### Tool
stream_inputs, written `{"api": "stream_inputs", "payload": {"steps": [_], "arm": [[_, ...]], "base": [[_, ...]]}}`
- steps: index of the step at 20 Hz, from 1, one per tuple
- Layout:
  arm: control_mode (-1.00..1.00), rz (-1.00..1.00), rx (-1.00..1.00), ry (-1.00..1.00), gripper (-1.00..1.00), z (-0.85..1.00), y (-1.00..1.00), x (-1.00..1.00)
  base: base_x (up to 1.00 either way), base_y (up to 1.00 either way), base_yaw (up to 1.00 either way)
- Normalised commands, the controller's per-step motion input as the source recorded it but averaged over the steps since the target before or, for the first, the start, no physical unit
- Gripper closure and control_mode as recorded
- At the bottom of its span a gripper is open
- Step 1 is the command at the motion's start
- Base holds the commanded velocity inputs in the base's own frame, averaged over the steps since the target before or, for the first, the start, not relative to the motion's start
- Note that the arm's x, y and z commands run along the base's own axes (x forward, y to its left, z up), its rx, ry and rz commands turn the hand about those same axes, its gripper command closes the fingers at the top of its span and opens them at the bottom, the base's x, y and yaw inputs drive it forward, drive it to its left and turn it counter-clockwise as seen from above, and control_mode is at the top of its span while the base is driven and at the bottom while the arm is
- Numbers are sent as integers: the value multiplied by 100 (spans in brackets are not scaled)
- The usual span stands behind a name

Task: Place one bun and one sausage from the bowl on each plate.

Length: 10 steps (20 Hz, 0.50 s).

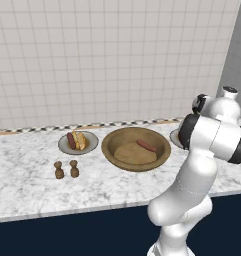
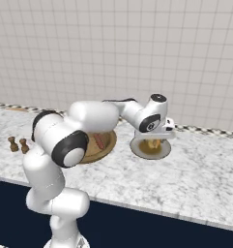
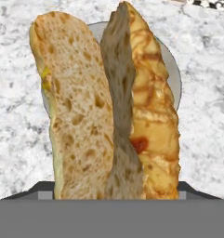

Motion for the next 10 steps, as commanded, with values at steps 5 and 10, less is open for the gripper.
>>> {"api": "stream_inputs", "payload": {"steps": [5,10], "arm": [[-100,10,0,10,100,-54,-7,39],[-100,8,0,7,100,-48,-16,34]], "base": [[0,0,0],[0,0,0]]}}
